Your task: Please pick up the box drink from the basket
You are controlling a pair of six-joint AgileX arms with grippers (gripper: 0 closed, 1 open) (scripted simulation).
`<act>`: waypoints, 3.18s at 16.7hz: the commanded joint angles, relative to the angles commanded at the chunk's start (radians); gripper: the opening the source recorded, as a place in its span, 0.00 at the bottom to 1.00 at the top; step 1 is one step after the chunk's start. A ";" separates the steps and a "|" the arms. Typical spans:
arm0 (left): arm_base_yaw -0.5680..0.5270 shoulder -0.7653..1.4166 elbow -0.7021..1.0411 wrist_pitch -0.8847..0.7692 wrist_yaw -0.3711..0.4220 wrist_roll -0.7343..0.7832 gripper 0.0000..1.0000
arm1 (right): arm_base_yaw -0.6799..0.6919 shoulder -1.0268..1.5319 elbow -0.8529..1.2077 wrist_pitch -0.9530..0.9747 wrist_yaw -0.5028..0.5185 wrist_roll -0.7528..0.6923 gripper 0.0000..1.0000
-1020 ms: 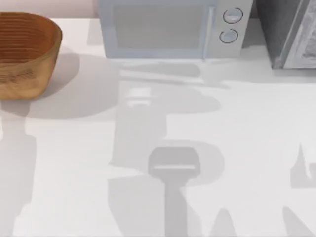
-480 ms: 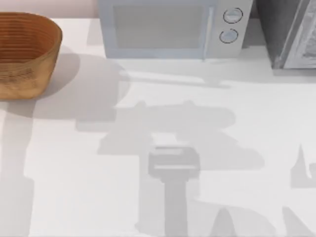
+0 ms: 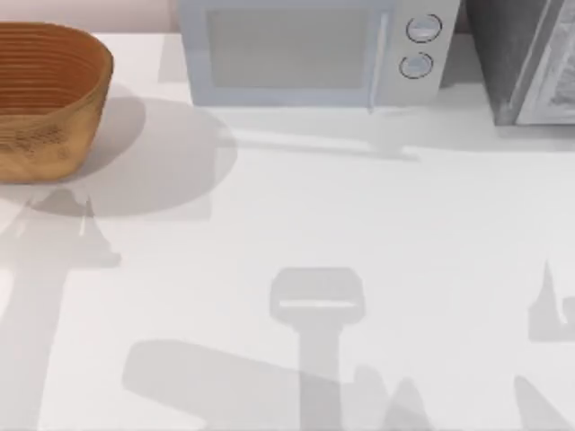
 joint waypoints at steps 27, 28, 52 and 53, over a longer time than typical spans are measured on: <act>-0.430 0.213 0.097 -0.735 -0.608 -0.757 0.00 | 0.000 0.000 0.000 0.000 0.000 0.000 1.00; -0.474 0.297 0.158 -0.804 -0.676 -0.854 0.00 | 0.000 0.000 0.000 0.000 0.000 0.000 1.00; -1.008 1.569 0.988 -1.946 -1.659 -2.432 0.00 | 0.000 0.000 0.000 0.000 0.000 0.000 1.00; -0.999 1.587 0.956 -1.986 -1.614 -2.417 0.00 | 0.000 0.000 0.000 0.000 0.000 0.000 1.00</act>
